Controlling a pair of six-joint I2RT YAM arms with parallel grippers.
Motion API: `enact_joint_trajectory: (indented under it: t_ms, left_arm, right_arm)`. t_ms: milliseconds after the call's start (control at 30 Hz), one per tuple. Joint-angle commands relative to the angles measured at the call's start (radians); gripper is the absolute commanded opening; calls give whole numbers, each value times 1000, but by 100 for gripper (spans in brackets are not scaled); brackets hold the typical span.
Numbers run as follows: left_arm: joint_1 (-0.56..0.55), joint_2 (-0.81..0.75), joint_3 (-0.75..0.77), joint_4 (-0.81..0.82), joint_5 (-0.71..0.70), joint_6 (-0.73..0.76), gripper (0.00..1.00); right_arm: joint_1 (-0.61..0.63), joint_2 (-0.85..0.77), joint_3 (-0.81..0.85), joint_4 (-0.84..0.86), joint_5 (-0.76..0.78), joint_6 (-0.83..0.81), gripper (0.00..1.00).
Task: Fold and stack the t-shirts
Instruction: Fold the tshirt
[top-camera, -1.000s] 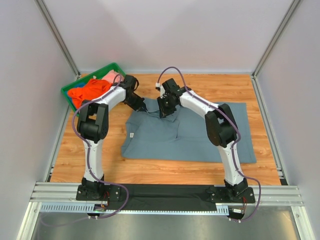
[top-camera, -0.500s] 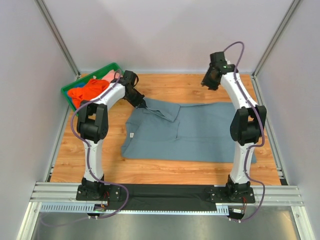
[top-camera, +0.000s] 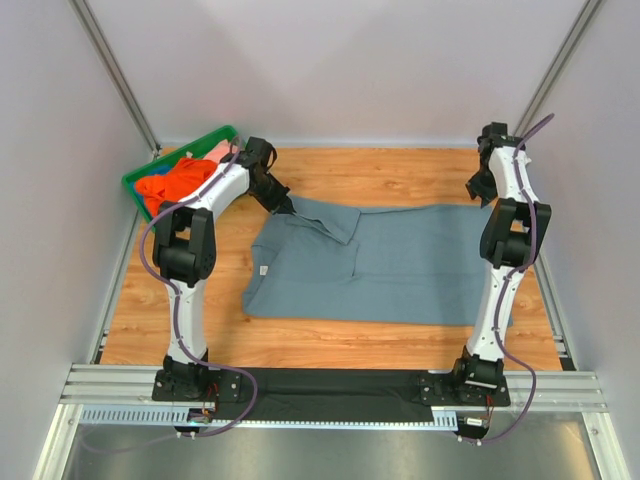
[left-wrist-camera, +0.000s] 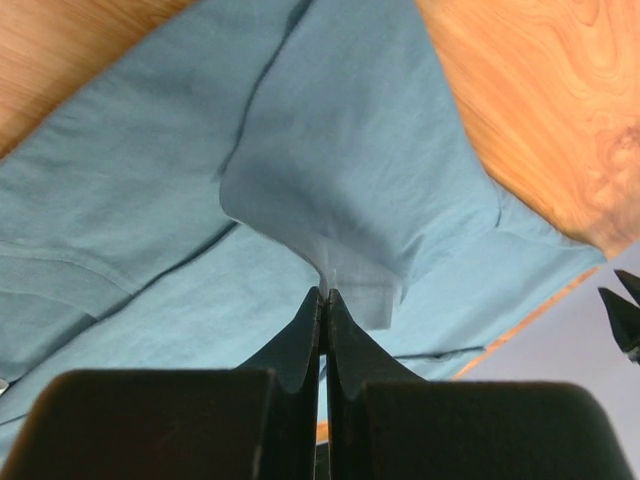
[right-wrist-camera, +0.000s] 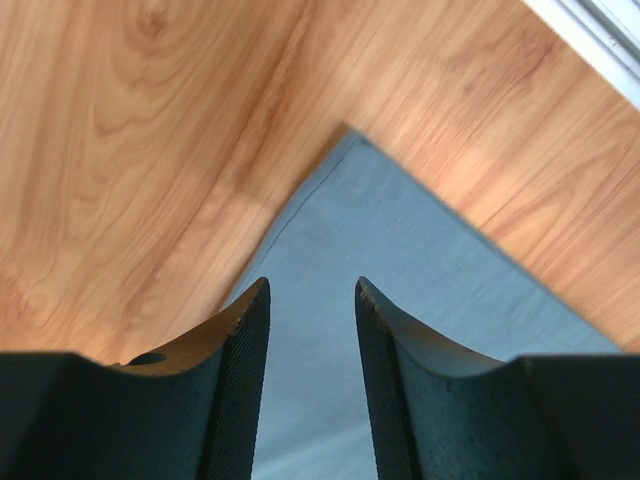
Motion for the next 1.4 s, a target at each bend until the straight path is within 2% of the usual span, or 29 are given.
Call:
enact_joint_trajectory:
  t_ms: [0, 433, 1000, 1033, 1133, 1167, 1267, 1367]
  left_arm:
    - [2, -48, 47, -12, 37, 26, 0]
    - [2, -37, 31, -1, 36, 29, 0]
    - [2, -23, 48, 3, 33, 39, 0]
    - [2, -25, 50, 2, 33, 37, 0]
    - [2, -26, 59, -4, 31, 39, 0]
    - [2, -26, 65, -7, 30, 40, 0]
    - [2, -26, 90, -30, 25, 46, 0]
    - [2, -31, 104, -60, 20, 51, 0]
  right_arm:
    - [-24, 21, 59, 15, 26, 26, 41]
    - [-95, 121, 127, 75, 38, 38, 41]
    - [-98, 167, 121, 110, 41, 46, 40]
    - [-98, 167, 121, 110, 43, 46, 39]
    - [-98, 156, 121, 109, 44, 35, 26]
    - [-98, 153, 118, 110, 44, 32, 16]
    - [-100, 122, 104, 121, 46, 9, 0]
    - [-106, 75, 72, 153, 25, -22, 0]
